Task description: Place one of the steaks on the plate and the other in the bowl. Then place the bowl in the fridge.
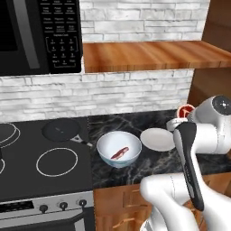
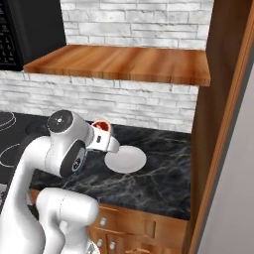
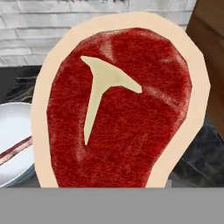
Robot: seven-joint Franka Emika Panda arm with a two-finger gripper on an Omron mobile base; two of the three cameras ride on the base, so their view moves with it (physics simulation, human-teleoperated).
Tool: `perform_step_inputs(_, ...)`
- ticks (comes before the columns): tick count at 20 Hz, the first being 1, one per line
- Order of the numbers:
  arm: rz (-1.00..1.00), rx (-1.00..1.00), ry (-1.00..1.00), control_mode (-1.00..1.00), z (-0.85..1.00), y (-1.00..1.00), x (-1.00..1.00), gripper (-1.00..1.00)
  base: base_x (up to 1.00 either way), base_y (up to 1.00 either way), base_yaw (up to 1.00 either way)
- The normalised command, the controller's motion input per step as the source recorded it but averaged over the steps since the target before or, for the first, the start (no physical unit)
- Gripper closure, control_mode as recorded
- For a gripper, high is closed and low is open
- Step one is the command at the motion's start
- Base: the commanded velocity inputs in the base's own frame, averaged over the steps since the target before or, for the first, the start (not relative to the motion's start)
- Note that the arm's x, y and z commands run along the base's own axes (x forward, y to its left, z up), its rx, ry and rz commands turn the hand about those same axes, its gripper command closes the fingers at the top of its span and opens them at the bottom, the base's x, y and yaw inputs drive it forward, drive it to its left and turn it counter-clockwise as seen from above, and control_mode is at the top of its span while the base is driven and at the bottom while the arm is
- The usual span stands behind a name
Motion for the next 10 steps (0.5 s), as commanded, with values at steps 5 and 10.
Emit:
perform_step_inputs(5, 0.00, 0.00, 0.16, -1.00, -0.44, -0.12, 0.32, 1.00, 0.00, 0.00, 0.00)
perform_step_inputs(10, 0.10, 0.00, 0.17, -1.00, -0.42, -0.12, 0.52, 1.00, 0.00, 0.00, 0.00)
